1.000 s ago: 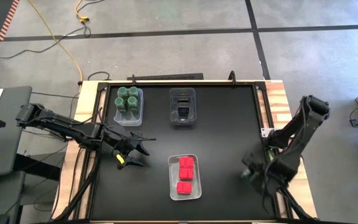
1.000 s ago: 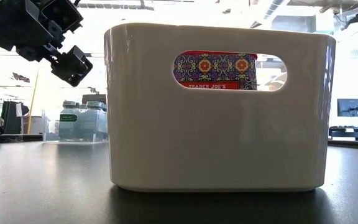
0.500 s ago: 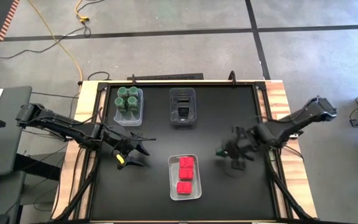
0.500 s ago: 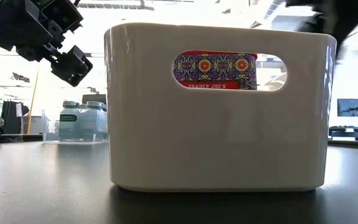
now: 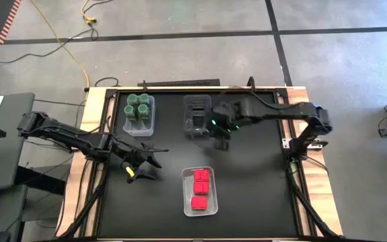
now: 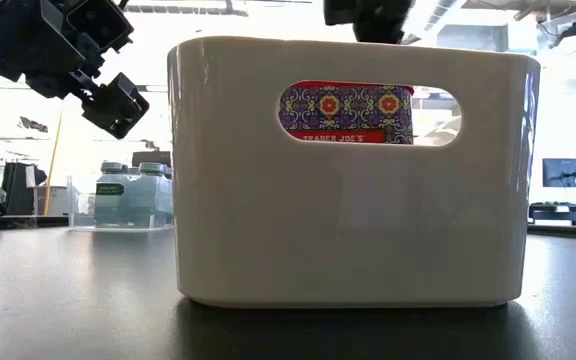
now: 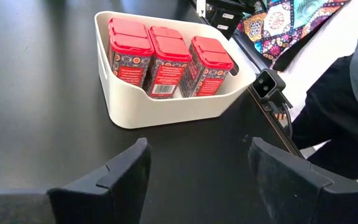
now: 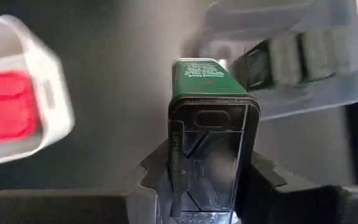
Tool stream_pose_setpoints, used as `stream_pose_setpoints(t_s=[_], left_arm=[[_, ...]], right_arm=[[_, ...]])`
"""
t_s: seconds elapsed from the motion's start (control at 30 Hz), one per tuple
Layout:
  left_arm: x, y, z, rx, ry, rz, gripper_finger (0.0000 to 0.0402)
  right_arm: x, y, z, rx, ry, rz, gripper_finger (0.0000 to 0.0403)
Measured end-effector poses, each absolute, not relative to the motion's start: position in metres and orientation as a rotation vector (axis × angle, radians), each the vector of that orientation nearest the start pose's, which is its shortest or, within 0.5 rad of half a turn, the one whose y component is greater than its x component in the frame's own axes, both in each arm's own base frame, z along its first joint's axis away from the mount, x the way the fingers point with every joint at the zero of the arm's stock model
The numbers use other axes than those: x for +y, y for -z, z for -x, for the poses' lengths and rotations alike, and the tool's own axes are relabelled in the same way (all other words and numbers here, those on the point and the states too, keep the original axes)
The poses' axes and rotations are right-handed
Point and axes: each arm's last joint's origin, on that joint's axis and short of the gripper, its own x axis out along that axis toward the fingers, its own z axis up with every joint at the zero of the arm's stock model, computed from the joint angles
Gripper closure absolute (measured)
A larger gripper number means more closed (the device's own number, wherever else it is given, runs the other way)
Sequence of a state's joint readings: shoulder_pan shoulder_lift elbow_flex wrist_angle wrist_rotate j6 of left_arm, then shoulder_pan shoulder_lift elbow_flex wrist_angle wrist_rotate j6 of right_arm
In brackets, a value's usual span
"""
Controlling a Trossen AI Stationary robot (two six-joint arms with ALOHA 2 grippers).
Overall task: Sort spices by type
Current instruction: Put the black seasoning can into the black bin
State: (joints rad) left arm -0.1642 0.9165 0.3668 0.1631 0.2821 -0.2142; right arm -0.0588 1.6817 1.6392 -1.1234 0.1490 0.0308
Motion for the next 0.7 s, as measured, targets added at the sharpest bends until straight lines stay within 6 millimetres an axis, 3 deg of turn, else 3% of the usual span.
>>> stream_pose_setpoints(t_s=[0.3, 0.47, 0.7], left_arm=[[-0.039, -0.200, -0.184, 0.435, 0.397, 0.231, 0.0143], [-0.039, -0.200, -0.184, 0.434, 0.397, 0.231, 0.0143], [-0.039, -0.200, -0.184, 0.434, 0.398, 0.231, 0.0143]], right_arm=[[-0.074, -0.323, -0.378, 1.184, 0.201, 0.079, 0.0254], [-0.085, -0.302, -0.397, 1.253, 0.168, 0.119, 0.0254], [-0.098, -0.270, -0.407, 1.352, 0.144, 0.132, 0.0254]])
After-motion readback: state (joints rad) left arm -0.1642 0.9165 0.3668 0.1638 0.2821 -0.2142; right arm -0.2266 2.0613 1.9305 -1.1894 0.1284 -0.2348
